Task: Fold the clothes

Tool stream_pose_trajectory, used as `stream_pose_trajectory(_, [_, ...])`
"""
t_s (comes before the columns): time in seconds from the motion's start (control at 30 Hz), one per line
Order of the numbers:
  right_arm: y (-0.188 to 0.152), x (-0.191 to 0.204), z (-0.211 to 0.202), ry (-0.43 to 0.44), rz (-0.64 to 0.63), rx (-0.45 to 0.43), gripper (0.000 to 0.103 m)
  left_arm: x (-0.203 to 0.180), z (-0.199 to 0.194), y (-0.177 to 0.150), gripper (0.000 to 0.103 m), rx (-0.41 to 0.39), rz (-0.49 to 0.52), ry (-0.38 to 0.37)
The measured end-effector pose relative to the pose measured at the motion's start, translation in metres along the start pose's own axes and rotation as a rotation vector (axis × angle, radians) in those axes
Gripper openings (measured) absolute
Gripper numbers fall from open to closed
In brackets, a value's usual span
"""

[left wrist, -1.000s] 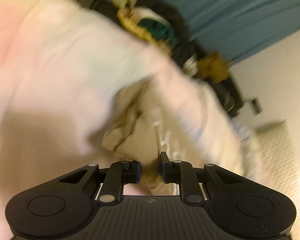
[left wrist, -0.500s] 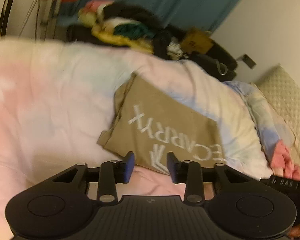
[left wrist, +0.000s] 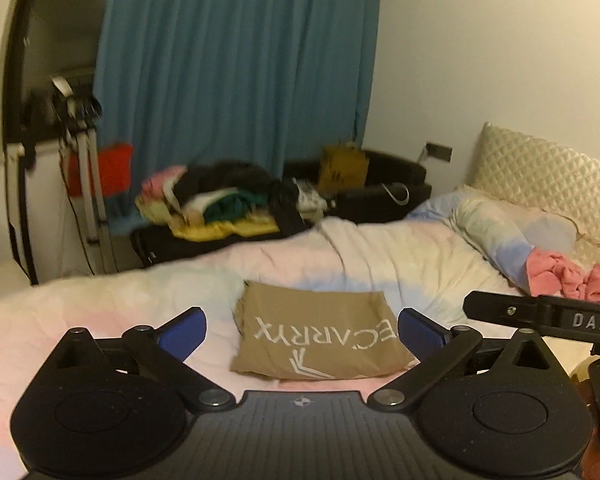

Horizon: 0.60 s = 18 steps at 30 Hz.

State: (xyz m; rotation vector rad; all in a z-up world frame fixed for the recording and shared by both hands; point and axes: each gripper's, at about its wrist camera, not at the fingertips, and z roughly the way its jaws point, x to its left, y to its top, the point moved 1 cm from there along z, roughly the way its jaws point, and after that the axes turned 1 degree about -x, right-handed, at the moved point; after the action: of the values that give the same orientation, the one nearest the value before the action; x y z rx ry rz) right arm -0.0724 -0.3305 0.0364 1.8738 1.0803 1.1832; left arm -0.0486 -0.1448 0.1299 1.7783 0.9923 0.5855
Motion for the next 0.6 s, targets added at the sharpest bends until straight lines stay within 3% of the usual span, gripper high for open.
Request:
stream_pose_trajectory(0.27, [-0.045, 0.022, -0.019, -0.015, -0.110, -0.088, 0.089, 0.013, -0.047, -0.051, 0.103, -0.085, -0.059, 0.046])
stream_pose_trajectory(0.6, [-0.097, 0.034, 0.004, -0.070, -0.189, -0.115, 0.089, 0.032, -0.044, -0.093, 0.103, -0.110, -0.023, 0.147])
